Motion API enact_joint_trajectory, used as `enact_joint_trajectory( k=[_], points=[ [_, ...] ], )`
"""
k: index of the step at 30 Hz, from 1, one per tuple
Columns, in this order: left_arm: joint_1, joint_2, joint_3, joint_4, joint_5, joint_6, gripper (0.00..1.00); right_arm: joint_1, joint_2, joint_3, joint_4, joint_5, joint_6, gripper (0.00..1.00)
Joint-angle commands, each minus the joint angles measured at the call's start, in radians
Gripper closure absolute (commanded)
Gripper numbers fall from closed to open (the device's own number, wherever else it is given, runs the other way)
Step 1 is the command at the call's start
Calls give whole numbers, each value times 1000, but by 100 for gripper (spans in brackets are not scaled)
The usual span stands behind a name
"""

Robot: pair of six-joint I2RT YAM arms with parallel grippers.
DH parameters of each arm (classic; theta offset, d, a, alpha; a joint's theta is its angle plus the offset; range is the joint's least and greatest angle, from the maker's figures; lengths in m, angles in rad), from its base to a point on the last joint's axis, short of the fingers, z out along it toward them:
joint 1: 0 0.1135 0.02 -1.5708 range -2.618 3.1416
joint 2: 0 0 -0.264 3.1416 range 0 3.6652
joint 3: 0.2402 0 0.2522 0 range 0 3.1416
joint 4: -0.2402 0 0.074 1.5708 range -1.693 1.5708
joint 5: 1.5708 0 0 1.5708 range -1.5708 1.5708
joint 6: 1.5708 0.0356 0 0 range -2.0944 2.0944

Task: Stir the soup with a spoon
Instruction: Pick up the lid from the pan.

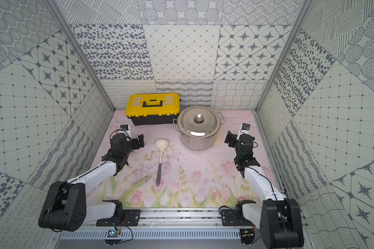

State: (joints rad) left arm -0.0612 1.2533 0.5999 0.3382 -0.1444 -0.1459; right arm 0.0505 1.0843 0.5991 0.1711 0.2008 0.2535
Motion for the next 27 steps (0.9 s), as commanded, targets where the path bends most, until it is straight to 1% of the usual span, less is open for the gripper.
enact_joint_trajectory(
  k=[1,3,5,7,8,11,13,14,17,19,20,22,25,27],
  points=[
    [-20,-207,26,-398,-65,-179,1,-27,-92,47,-356,95,307,3],
    [-19,-273,83,-564,-96,-259,1,-47,-154,39,-403,11,359,3],
    [-20,-332,140,-706,-83,-333,1,-46,-202,55,-447,-67,388,5],
    [-18,-377,181,-804,-15,-409,1,-42,-198,106,-498,-154,397,14],
    [-19,-397,204,-848,37,-440,1,-32,-178,150,-538,-186,389,18],
    [-27,-425,255,-932,170,-543,1,36,-95,313,-654,-233,351,20],
    [-55,-414,289,-979,241,-602,1,106,-18,447,-716,-252,315,20],
    [-81,-401,306,-1000,252,-624,1,144,23,514,-746,-243,305,22],
    [-168,-360,352,-1042,248,-667,1,234,146,695,-812,-226,277,29],
    [-227,-325,385,-1067,235,-696,1,280,260,835,-886,-213,255,30],
    [-258,-310,403,-1081,217,-708,1,299,308,890,-917,-204,240,31],
    [-350,-276,447,-1109,144,-720,1,341,412,992,-980,-156,204,31],
    [-452,-239,492,-1125,53,-737,1,369,516,1089,-1028,-122,182,28],
    [-496,-214,508,-1124,29,-749,1,384,565,1136,-1050,-90,161,22]
  ],
)
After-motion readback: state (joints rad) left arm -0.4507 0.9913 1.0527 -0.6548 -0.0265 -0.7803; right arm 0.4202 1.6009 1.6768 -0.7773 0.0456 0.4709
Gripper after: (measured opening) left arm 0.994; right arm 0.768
